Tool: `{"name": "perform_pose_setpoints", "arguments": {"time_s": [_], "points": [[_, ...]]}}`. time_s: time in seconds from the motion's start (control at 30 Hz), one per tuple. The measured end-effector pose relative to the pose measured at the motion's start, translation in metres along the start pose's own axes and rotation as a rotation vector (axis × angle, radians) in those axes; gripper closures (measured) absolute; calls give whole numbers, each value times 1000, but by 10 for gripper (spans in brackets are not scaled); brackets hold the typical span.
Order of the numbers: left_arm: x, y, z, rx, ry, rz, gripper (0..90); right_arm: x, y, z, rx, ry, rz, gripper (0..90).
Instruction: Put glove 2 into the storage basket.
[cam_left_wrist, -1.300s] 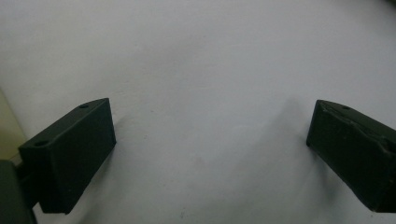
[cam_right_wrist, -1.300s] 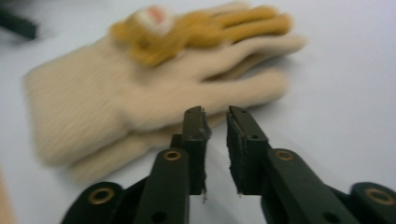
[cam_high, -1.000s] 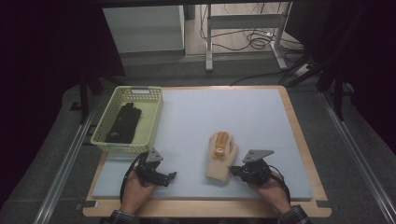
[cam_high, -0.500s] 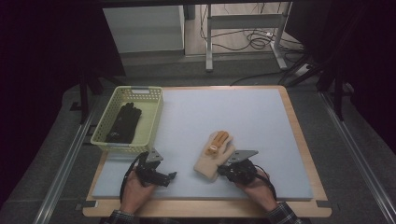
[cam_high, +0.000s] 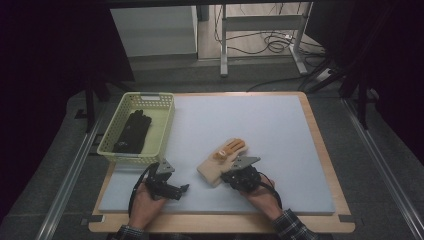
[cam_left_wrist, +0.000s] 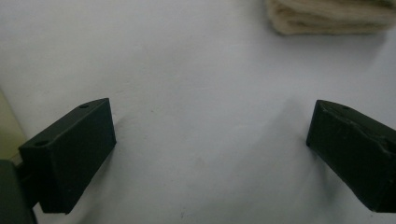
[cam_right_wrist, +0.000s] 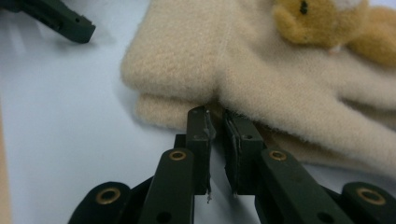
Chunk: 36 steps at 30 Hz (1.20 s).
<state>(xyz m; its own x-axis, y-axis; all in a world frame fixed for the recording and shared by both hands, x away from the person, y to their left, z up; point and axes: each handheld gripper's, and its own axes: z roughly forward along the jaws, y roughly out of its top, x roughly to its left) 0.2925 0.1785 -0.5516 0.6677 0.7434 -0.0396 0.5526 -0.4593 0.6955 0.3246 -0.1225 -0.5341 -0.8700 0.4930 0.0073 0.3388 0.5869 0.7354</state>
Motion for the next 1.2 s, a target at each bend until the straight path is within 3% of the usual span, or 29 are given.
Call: {"name": "perform_pose_setpoints", "arguments": {"time_s": [0.13, 0.4, 0.7, 0.9, 1.2], "points": [[0, 0, 0, 0, 0, 0, 13, 0, 8, 10, -6, -6, -15, 788], [0, 0, 0, 0, 0, 0, 13, 1, 9, 9, 8, 0, -14, 765], [0, 0, 0, 0, -1, 0, 13, -9, 6, -17, -14, -25, 4, 691], [0, 0, 0, 0, 0, 0, 12, -28, -6, -43, -28, -95, 45, 500], [0, 0, 0, 0, 0, -1, 13, -52, -26, -63, -22, -177, 103, 270]]}}
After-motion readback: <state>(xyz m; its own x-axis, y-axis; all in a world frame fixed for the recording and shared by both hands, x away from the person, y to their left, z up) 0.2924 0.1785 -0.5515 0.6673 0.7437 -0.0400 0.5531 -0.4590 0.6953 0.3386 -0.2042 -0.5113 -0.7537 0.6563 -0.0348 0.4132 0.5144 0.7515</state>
